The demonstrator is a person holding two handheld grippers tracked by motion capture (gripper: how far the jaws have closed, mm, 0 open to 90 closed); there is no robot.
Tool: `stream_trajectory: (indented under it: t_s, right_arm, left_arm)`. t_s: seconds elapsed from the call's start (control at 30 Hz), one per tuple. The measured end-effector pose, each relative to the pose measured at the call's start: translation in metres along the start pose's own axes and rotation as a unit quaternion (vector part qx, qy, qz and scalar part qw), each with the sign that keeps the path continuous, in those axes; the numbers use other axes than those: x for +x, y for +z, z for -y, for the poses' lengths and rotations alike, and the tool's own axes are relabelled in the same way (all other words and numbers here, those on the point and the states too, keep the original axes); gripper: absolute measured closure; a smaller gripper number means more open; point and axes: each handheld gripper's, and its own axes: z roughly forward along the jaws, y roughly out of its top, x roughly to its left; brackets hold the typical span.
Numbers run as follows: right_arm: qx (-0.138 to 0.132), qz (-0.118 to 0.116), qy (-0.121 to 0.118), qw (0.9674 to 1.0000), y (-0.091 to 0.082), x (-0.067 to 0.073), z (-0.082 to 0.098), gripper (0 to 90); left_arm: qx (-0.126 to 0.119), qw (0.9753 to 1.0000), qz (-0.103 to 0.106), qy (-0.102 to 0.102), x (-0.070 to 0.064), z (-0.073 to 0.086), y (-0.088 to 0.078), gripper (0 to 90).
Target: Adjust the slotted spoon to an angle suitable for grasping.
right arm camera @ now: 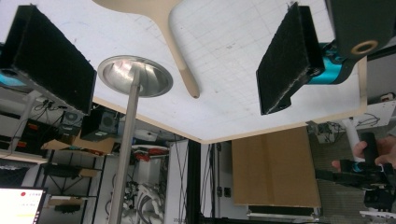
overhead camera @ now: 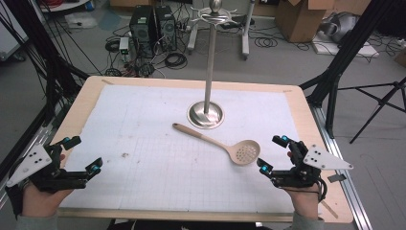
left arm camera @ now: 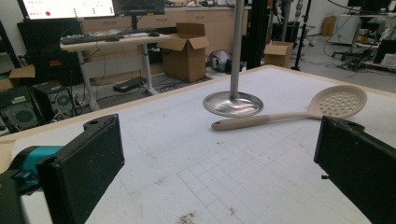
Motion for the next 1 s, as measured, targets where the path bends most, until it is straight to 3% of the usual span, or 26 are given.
stream_trajectory:
  t_s: [0.43,0.67,0.73,1.0]
  right_arm:
    - [0.0,-0.004,-0.003,1.0,0.01,0.002,0.0,11.0]
    - [0.02,-0.001,0.002,0.9998,0.019,0.002,0.003,12.0]
    - [0.023,-0.014,-0.001,0.9996,0.02,0.004,0.003,14.2]
    - [0.019,-0.007,-0.002,0.9998,0.025,0.005,0.002,14.2]
  left_arm:
    - [0.001,1.0,-0.001,-0.002,-0.001,0.001,-0.002,1.8]
    - [-0.004,1.0,-0.008,-0.001,0.002,-0.001,-0.008,1.8]
    - [-0.004,1.0,-0.008,-0.001,0.002,-0.001,-0.009,1.8]
    - [-0.003,0.9999,-0.01,-0.002,0.002,0.001,-0.01,1.8]
